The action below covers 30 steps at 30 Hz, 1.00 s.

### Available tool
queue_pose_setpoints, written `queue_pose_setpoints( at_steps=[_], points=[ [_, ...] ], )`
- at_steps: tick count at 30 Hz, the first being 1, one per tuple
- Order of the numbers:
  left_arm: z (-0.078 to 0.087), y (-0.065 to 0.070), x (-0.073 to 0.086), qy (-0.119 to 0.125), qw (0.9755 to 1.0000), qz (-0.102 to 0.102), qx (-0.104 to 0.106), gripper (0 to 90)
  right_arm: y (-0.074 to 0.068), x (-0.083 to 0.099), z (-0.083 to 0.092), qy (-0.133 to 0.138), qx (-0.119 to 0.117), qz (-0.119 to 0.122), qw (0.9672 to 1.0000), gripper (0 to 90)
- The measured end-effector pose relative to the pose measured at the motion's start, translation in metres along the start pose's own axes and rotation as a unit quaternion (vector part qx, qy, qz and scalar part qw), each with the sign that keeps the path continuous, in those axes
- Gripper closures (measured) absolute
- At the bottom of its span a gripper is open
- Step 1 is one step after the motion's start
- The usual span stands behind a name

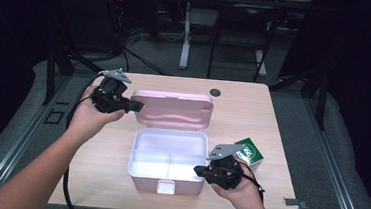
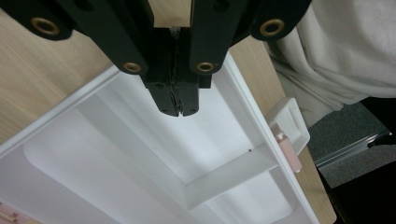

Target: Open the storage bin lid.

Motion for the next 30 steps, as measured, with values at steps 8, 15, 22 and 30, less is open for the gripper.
queue_pose_setpoints(
  at_steps=[8,15,22,30],
  points=[
    [-0.003,-0.007,-0.002,-0.005,0.9999,0.007,-0.008,89.9,0.0,0.0,0.0,0.0,0.001,0.001,1.0,88.0],
    [-0.004,-0.012,-0.002,-0.011,0.9998,0.011,-0.016,89.9,0.0,0.0,0.001,0.0,-0.001,0.0,1.0,88.2],
    [-0.011,-0.016,-0.002,-0.021,0.9994,0.013,-0.023,89.8,-0.001,0.0,0.001,0.001,-0.001,0.001,1.0,88.1],
    [-0.02,-0.024,0.007,-0.037,0.9986,0.024,-0.028,88.0,-0.001,0.001,-0.001,0.0,-0.007,0.0,1.0,88.9]
  ],
)
Point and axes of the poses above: each handheld gripper's, and its own axes: z roughly backward along the jaws, x roughly out of its underside, y roughly to its right, the point moved 2 cm from there along -z, roughly forward along the jaws, and after that the axes turned 2 degrees about -x, right-handed, at the moved point
